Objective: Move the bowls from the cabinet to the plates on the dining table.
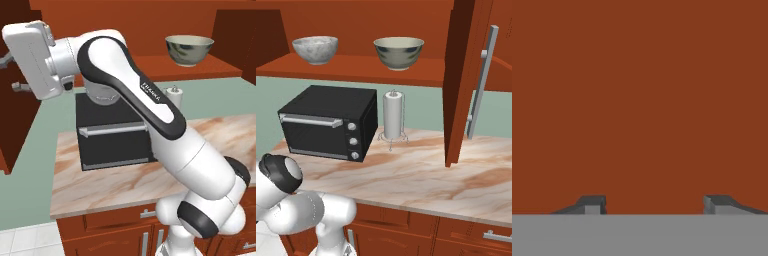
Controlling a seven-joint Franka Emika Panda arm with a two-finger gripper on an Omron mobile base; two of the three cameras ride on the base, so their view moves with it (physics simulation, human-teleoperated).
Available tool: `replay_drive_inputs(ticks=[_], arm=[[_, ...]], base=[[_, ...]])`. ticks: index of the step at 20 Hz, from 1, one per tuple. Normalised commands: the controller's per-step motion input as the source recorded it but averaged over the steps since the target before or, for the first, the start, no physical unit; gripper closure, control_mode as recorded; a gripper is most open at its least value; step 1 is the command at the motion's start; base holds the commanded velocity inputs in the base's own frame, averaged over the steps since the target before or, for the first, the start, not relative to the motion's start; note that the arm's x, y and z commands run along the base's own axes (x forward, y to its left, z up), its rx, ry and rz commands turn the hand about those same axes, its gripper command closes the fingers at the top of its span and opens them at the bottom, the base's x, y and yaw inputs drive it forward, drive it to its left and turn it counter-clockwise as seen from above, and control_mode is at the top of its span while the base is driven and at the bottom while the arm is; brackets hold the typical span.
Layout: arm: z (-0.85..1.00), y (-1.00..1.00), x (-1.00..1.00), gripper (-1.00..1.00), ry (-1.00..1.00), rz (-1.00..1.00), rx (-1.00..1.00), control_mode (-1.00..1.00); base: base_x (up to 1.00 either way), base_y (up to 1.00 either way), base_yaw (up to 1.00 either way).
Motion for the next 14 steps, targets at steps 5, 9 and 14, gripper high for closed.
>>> replay_drive_inputs(ticks=[5, 9, 14], arm=[[0.00, -0.06, -0.10, -1.00, 0.00, -0.07, -0.04, -1.00], [-0.01, -0.46, -0.24, -1.00, 0.00, -0.05, 0.00, -1.00], [0.00, -0.50, -0.22, -1.00, 0.00, -0.04, 0.00, -1.00]], base=[[0.00, 0.00, 0.00], [0.00, 0.00, 0.00], [0.00, 0.00, 0.00]])
